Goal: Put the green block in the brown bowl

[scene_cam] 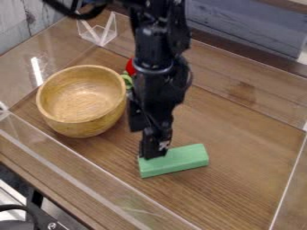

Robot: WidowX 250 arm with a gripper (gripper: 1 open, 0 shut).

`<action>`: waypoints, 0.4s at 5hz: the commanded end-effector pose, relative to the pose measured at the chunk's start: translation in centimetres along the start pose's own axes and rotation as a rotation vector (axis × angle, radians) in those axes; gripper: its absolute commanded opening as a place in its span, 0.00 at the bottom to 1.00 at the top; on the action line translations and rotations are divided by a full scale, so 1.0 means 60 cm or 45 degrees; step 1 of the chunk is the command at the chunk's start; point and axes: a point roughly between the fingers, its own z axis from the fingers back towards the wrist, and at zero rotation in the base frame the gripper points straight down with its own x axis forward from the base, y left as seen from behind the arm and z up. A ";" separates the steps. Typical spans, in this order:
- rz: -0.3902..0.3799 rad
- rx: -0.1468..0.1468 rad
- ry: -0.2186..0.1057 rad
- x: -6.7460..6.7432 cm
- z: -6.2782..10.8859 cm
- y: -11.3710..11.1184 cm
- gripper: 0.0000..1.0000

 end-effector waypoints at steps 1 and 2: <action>-0.023 0.053 -0.078 0.009 -0.006 -0.002 1.00; -0.027 0.054 -0.104 0.013 -0.025 -0.003 1.00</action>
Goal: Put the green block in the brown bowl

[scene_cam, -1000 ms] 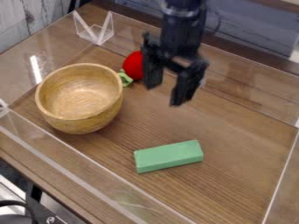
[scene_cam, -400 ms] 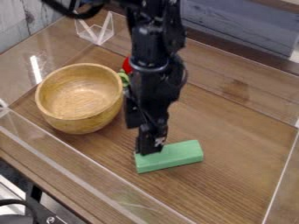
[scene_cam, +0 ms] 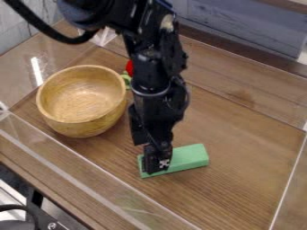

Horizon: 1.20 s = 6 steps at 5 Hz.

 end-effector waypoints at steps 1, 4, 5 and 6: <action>-0.010 0.019 -0.044 0.010 -0.009 0.004 1.00; -0.024 0.007 -0.085 0.016 -0.040 0.010 1.00; -0.024 0.000 -0.097 0.017 -0.045 0.012 1.00; -0.024 -0.006 -0.107 0.018 -0.045 0.013 1.00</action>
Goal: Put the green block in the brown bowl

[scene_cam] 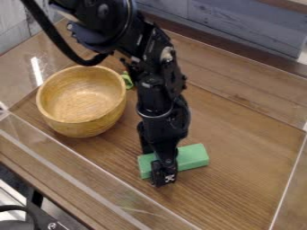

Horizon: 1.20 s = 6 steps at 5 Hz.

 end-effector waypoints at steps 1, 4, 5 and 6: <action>0.009 0.012 -0.030 0.006 0.006 0.007 1.00; 0.015 -0.008 -0.042 0.008 0.007 0.010 1.00; 0.018 -0.015 -0.044 0.009 0.008 0.010 1.00; 0.020 -0.023 -0.047 0.010 0.008 0.009 1.00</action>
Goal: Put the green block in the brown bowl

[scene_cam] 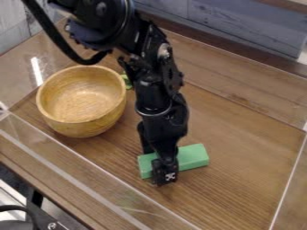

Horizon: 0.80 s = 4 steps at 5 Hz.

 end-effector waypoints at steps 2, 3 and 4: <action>0.008 0.016 -0.034 0.012 0.010 0.012 0.00; 0.026 0.019 -0.040 0.010 0.019 0.013 0.00; 0.048 0.023 -0.048 0.009 0.031 0.014 0.00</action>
